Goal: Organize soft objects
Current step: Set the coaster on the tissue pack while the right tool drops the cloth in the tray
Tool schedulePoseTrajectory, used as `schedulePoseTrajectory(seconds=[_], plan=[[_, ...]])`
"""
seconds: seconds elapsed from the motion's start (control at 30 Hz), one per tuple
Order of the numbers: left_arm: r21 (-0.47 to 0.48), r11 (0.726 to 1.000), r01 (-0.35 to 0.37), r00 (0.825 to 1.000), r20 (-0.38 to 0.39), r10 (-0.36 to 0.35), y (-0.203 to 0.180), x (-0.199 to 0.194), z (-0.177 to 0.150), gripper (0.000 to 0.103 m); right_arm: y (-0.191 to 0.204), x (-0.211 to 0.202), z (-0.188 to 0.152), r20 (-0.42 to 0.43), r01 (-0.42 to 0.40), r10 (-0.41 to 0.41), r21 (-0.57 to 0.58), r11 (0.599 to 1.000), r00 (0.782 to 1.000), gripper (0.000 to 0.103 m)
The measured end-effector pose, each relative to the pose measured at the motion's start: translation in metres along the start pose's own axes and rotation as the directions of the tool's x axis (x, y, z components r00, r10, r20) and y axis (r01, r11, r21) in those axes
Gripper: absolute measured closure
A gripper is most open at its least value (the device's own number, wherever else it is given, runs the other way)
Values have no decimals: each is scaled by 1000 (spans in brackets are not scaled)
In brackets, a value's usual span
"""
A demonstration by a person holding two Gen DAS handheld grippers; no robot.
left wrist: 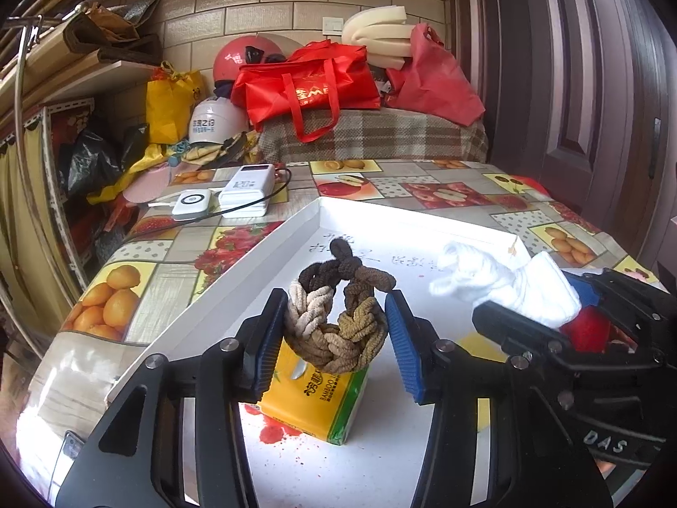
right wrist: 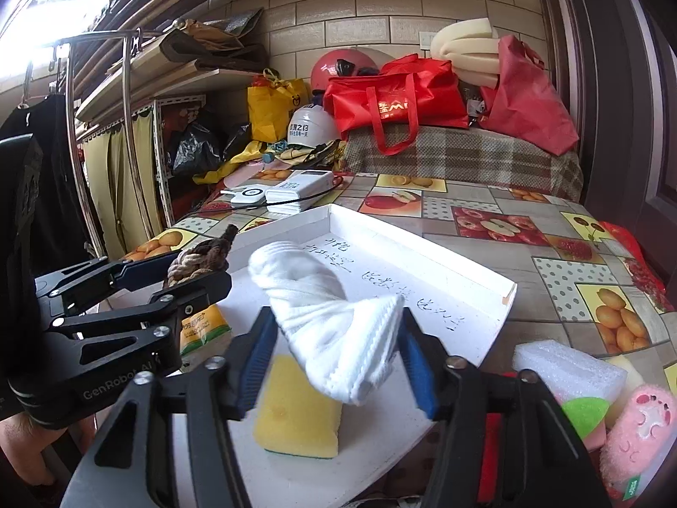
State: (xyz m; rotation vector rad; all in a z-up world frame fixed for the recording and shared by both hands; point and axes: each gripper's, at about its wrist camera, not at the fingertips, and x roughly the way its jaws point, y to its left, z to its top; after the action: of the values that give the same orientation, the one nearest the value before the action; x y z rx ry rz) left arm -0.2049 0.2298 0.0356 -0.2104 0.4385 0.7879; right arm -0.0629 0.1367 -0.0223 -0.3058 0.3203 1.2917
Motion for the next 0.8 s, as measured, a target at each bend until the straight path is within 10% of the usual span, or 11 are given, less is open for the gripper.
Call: schedulePoseTrajectory(seconds=[0.17, 0.8], plan=[[-70, 995, -77, 995, 61, 81, 14, -12, -2, 16, 0, -5, 0, 28, 22, -22, 2, 1000, 999, 20], [-57, 995, -78, 980, 177, 87, 10, -34, -7, 15, 11, -29, -8, 121, 36, -28, -58, 998, 992, 17]])
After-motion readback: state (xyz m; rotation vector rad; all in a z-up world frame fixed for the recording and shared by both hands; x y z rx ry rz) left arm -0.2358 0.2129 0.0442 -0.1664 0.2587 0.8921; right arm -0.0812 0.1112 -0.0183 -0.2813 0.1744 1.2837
